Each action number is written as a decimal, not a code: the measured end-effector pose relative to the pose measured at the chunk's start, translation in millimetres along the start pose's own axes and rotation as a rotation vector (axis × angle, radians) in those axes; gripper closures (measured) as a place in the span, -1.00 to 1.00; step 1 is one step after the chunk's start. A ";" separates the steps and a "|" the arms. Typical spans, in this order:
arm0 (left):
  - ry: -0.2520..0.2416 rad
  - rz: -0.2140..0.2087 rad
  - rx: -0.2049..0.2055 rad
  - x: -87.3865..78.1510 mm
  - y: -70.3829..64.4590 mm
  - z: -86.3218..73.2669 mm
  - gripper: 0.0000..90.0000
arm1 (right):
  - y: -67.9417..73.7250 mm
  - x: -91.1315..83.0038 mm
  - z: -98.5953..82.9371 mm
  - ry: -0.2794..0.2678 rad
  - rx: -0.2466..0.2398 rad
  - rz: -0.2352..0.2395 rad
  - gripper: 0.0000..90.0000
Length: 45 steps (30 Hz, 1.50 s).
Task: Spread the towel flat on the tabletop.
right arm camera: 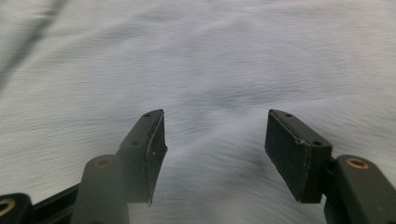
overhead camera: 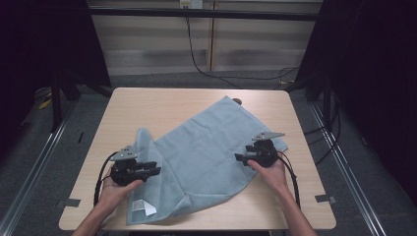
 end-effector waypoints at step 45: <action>0.072 0.014 0.042 33.4 -2.6 -7.8 0.92 | 130.6 -16.8 23.5 -0.081 -0.099 0.333 0.01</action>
Point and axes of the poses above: each handheld gripper's, and its own axes: x roughly forward along the jaws, z roughly out of its top, y roughly to its left, the point moved 9 cm from there along x, roughly forward along the jaws, and after that the axes turned 10 degrees about -x, right-handed, at the moved point
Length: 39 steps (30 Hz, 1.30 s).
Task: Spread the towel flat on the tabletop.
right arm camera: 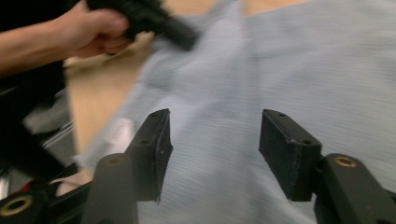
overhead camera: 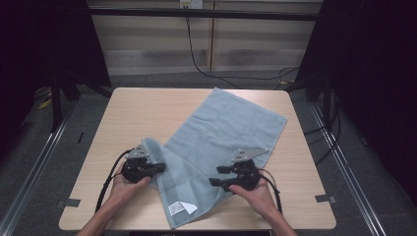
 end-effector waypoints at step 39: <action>-0.033 0.019 -0.059 -8.5 15.1 -0.5 0.43 | 7.8 -2.3 -7.3 -0.069 0.007 0.037 0.78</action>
Point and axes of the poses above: each handheld gripper's, and its own axes: x roughly forward along the jaws, z roughly out of its top, y roughly to its left, the point moved 9 cm from there along x, roughly forward along the jaws, and after that the axes turned 10 degrees about -x, right-handed, at the moved point
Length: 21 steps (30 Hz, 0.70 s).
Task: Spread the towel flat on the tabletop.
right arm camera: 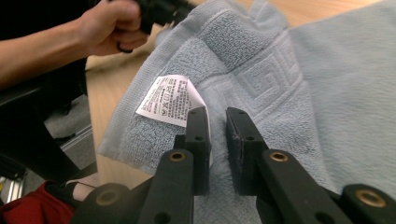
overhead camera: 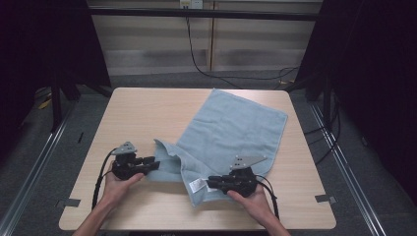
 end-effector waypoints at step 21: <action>0.124 -0.002 0.155 1.6 -30.4 -35.2 0.47 | -91.3 -54.4 -55.9 0.108 0.133 -0.263 0.83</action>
Point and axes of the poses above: each handheld gripper's, and its own axes: x roughly forward along the jaws, z roughly out of its top, y roughly to its left, the point moved 9 cm from there along x, roughly forward along the jaws, and after that the axes turned 10 degrees about -x, right-handed, at the moved point
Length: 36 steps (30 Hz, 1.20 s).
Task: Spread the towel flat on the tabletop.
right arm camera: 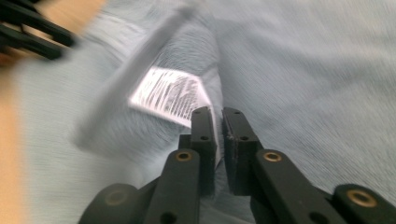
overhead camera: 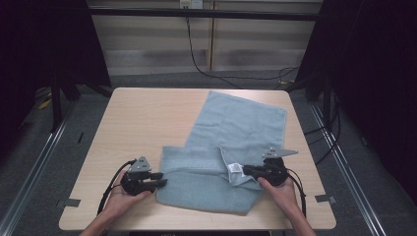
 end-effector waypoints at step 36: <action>-0.115 0.072 -0.243 25.5 80.2 50.9 -0.23 | 9.4 4.5 25.9 -0.032 -0.060 0.012 0.85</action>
Point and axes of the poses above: each handheld gripper's, and its own axes: x roughly forward along the jaws, z roughly out of its top, y roughly to its left, the point moved 9 cm from there along x, roughly forward along the jaws, and after that the axes turned 10 degrees about -x, right-handed, at the moved point
